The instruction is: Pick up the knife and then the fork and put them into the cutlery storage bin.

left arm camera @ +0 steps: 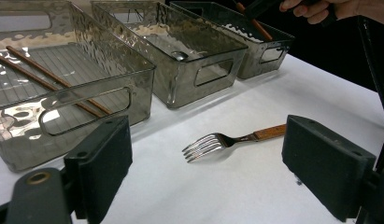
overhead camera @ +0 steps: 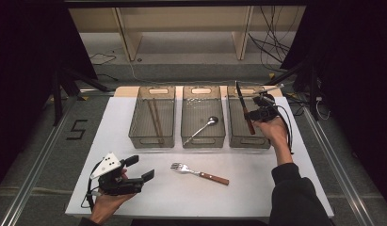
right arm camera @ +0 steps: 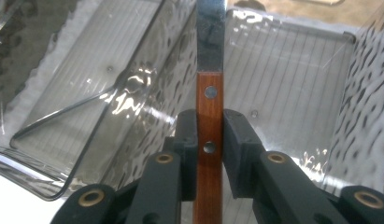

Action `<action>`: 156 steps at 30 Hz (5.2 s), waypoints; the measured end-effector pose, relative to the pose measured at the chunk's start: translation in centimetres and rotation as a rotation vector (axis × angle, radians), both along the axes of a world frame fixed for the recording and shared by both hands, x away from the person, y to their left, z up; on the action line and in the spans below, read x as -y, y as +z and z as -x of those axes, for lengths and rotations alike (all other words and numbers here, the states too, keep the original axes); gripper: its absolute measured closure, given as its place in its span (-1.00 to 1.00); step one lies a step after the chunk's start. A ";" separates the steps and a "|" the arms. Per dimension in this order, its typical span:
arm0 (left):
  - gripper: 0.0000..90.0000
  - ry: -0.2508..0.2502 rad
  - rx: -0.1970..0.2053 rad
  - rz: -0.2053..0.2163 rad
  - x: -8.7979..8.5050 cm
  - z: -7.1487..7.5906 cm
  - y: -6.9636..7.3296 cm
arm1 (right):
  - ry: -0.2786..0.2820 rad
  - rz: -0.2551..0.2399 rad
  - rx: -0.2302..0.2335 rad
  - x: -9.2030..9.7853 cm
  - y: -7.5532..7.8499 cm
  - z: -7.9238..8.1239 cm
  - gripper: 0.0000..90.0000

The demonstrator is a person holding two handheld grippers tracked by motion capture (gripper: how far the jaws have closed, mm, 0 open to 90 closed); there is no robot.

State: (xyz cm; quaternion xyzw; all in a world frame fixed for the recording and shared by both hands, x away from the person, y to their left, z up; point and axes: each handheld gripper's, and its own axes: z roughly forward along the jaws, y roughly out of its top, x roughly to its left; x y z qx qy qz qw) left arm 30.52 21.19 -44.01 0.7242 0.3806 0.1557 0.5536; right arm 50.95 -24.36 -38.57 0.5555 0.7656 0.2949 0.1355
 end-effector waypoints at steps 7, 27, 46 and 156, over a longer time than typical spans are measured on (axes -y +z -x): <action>-0.65 0.000 0.000 0.002 0.0 0.0 0.0 | -0.041 -0.003 -0.024 -0.2 -1.0 -0.3 0.59; -0.65 0.002 -0.001 -0.001 0.0 0.0 0.0 | 0.248 -0.078 0.122 -3.5 2.2 5.0 -0.19; -0.66 0.002 0.000 0.002 0.0 0.0 -0.1 | 0.413 -0.119 0.145 -6.8 0.8 10.1 -0.35; -0.66 -0.006 0.010 -0.001 0.0 0.1 0.0 | 0.729 0.371 -0.233 -14.9 -7.3 12.1 0.59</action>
